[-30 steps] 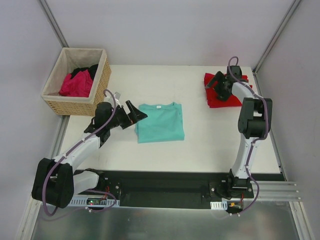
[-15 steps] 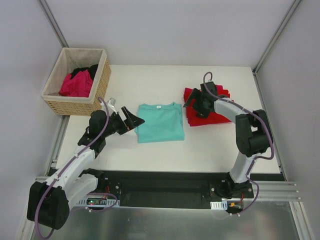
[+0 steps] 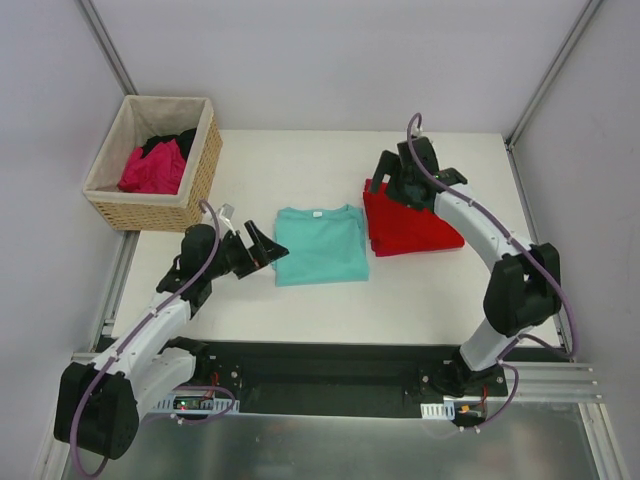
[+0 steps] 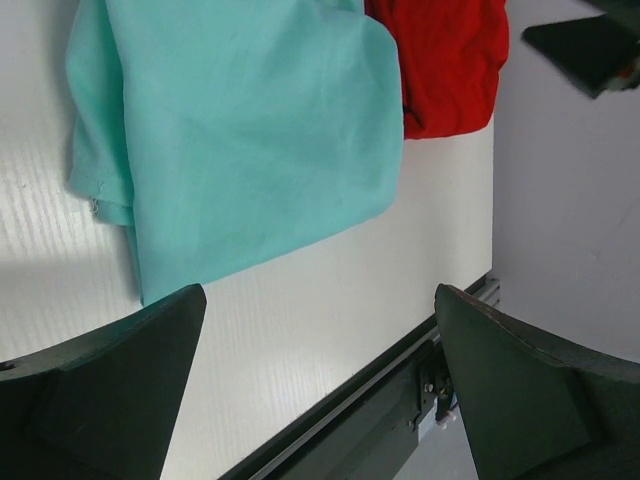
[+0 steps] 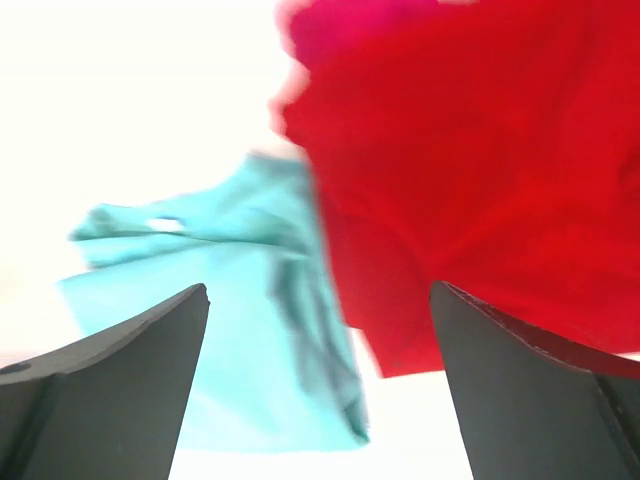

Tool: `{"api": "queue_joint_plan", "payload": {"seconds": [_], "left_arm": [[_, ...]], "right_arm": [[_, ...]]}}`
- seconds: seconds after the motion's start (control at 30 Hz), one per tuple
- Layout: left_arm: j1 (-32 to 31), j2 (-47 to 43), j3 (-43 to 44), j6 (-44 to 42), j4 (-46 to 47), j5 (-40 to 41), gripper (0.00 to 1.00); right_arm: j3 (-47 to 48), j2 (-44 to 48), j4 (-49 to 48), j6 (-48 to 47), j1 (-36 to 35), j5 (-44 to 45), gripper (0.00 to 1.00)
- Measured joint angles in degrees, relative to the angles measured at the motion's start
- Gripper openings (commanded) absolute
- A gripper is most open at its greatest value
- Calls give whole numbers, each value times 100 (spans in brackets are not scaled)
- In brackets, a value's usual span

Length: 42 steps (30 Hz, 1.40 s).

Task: Fold and stack the t-shirts

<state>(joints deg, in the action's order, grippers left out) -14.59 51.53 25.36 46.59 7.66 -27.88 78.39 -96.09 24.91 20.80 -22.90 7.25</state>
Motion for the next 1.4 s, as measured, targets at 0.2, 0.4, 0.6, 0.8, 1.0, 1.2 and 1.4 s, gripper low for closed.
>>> {"api": "queue_joint_plan", "payload": {"seconds": [0.2,0.4,0.6,0.8,1.0,1.2,1.4], "left_arm": [[0,271,-208,39,-7,-2,98],[0,398,-501,181,199,4,89],[0,852,-866,380,603,39,84],[-13,1648,-1058,601,1493,-7,82],[-50,2352,-1034,772,2415,-22,75],[-125,3143,-951,960,3309,-59,63],[-125,3668,-931,1108,3786,-39,35]], "right_arm": [[573,503,-11,-446,-402,-83,97],[555,472,72,-597,-754,-350,97],[398,503,118,-732,-782,-363,97],[223,708,153,-822,-778,-363,97],[125,933,136,-881,-761,-363,97],[-96,1051,109,-914,-654,-363,97],[-254,1154,111,-951,-544,-365,97]]}}
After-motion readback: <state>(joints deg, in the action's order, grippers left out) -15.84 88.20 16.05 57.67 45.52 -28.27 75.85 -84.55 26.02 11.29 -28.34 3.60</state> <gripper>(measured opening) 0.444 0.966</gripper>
